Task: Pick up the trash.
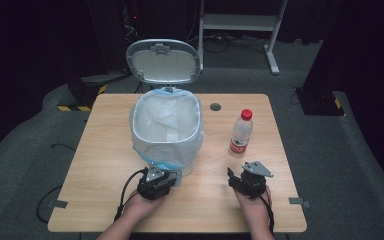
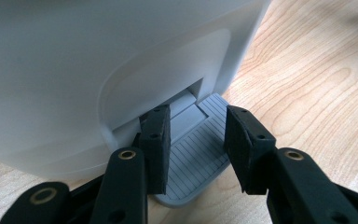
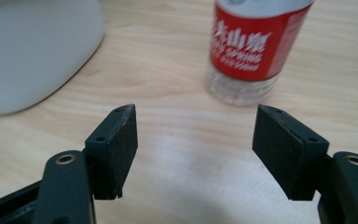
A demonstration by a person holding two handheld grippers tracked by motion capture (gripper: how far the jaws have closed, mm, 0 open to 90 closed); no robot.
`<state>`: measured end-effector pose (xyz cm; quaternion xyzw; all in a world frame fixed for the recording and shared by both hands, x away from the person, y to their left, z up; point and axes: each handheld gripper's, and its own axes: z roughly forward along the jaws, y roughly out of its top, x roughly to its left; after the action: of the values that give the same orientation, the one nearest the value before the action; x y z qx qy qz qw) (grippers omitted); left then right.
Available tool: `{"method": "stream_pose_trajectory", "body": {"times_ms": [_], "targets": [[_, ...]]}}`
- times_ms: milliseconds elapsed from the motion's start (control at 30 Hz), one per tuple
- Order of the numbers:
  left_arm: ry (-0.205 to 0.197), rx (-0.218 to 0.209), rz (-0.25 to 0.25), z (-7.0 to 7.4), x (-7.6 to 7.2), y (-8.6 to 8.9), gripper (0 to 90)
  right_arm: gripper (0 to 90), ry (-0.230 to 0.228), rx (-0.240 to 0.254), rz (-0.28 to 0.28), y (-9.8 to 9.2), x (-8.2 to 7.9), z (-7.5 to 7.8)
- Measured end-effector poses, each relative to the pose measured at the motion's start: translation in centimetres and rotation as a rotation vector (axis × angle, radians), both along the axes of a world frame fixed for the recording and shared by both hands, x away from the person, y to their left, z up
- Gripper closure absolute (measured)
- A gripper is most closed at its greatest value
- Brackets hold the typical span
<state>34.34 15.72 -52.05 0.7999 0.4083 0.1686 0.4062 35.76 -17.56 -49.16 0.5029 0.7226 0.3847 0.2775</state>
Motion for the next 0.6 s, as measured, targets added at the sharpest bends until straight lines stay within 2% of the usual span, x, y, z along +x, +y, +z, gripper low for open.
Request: {"method": "stream_pose_trajectory", "body": {"times_ms": [100,133,167,233,300,333,600], "targets": [[0.002,0.000,-0.001,0.0,0.0,0.0,60.7,25.4,0.003,0.002,-0.019,-0.3,1.2,0.4],[-0.005,0.002,-0.002,0.0,0.0,0.0,60.7,22.4,-0.008,0.000,-0.045,-0.6,1.9,0.8],[-0.005,0.002,-0.002,0.0,0.0,0.0,60.7,22.4,-0.008,0.000,-0.045,-0.6,1.9,0.8],[-0.005,0.003,-0.002,0.0,0.0,0.0,60.7,17.1,-0.025,0.023,-0.077,-0.9,3.1,1.4],[-0.004,0.002,-0.002,0.0,0.1,0.0,60.7,16.1,-0.027,0.030,-0.084,-1.0,3.4,1.6],[-0.005,0.003,-0.002,0.0,0.0,0.0,60.7,14.5,-0.027,0.046,-0.096,-1.1,4.4,2.0],[-0.005,0.003,-0.002,0.0,0.0,0.0,60.7,13.6,-0.060,0.037,-0.123,-0.3,6.9,3.7]]}}
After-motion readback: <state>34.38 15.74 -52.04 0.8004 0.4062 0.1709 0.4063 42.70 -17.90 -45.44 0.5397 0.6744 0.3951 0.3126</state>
